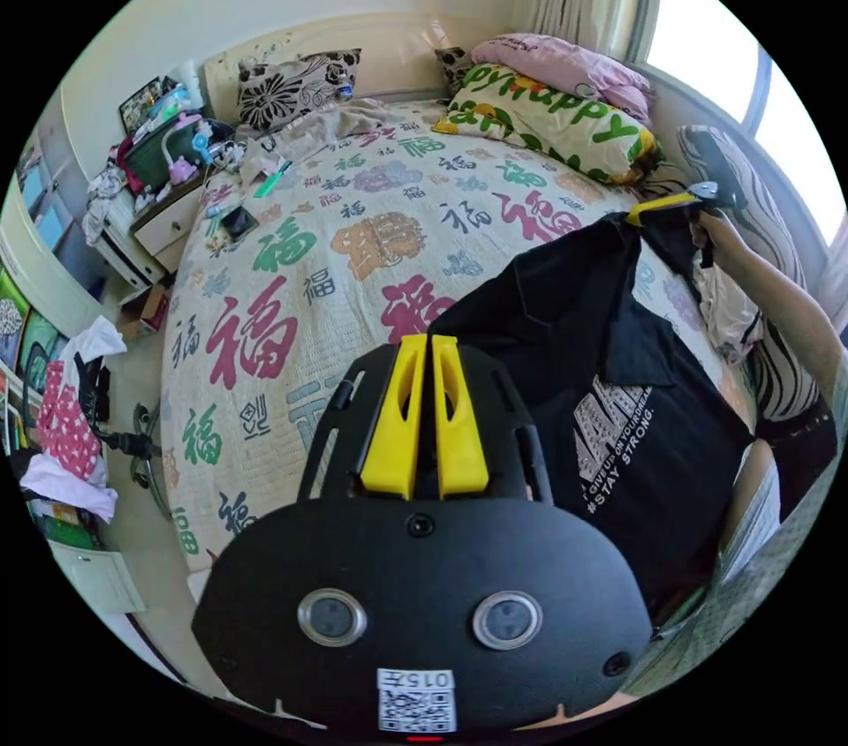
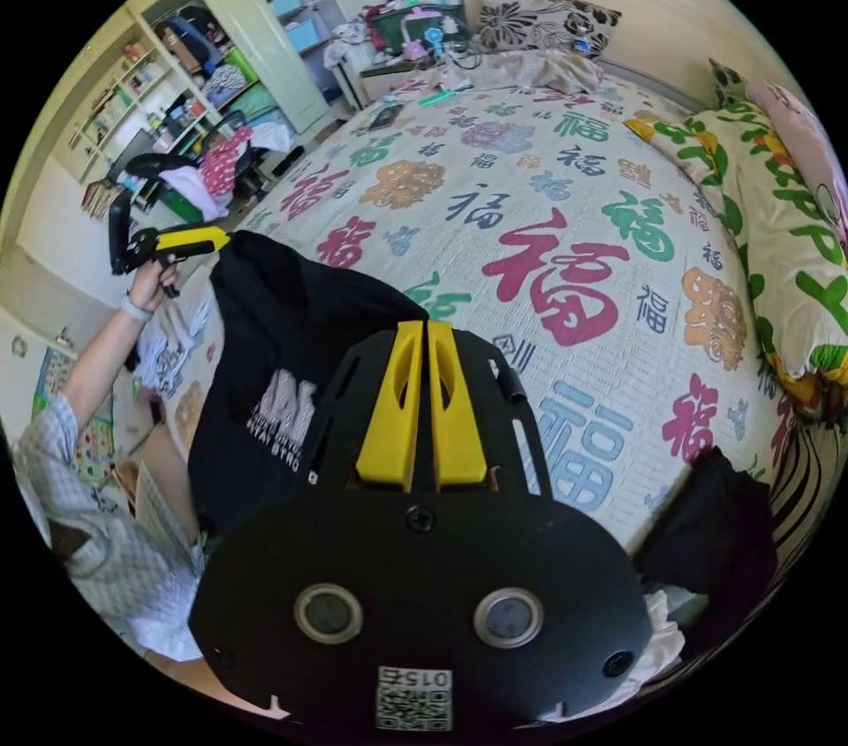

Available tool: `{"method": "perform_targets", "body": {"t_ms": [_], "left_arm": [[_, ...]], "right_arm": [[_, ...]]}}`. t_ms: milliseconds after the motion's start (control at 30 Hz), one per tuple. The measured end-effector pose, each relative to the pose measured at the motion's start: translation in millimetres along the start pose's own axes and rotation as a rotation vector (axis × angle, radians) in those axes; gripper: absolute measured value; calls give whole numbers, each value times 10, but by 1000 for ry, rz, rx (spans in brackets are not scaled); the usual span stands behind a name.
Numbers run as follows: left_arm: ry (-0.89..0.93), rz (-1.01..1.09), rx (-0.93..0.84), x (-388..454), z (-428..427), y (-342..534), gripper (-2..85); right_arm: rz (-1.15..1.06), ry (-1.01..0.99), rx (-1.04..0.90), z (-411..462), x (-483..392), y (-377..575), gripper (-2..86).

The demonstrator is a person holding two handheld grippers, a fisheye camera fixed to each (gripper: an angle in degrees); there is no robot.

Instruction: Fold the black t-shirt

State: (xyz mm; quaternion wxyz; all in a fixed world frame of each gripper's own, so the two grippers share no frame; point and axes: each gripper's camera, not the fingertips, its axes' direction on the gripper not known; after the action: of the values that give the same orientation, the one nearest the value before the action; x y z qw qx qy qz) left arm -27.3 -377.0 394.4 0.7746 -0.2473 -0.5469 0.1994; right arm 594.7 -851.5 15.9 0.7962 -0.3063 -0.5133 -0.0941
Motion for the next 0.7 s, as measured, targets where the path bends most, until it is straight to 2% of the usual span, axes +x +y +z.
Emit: {"method": "perform_targets", "body": {"t_ms": [167,333,467,700], "left_arm": [[94,88,100,686,-474,963,0],[182,154,105,1528,-762,2032,-3],[206,213,14,2244,-674,2872,-4],[274,241,-169,2806,-286,3485,-4]], "right_arm": [[-116,-121,-8,-496,-208,992,-4],[-234,-200,-9,-963,-593,2349,-4],[-245,-201,-49,-1036,-769,3205,-3],[-141,-205,-193,-715,-720,4309,-2]]}}
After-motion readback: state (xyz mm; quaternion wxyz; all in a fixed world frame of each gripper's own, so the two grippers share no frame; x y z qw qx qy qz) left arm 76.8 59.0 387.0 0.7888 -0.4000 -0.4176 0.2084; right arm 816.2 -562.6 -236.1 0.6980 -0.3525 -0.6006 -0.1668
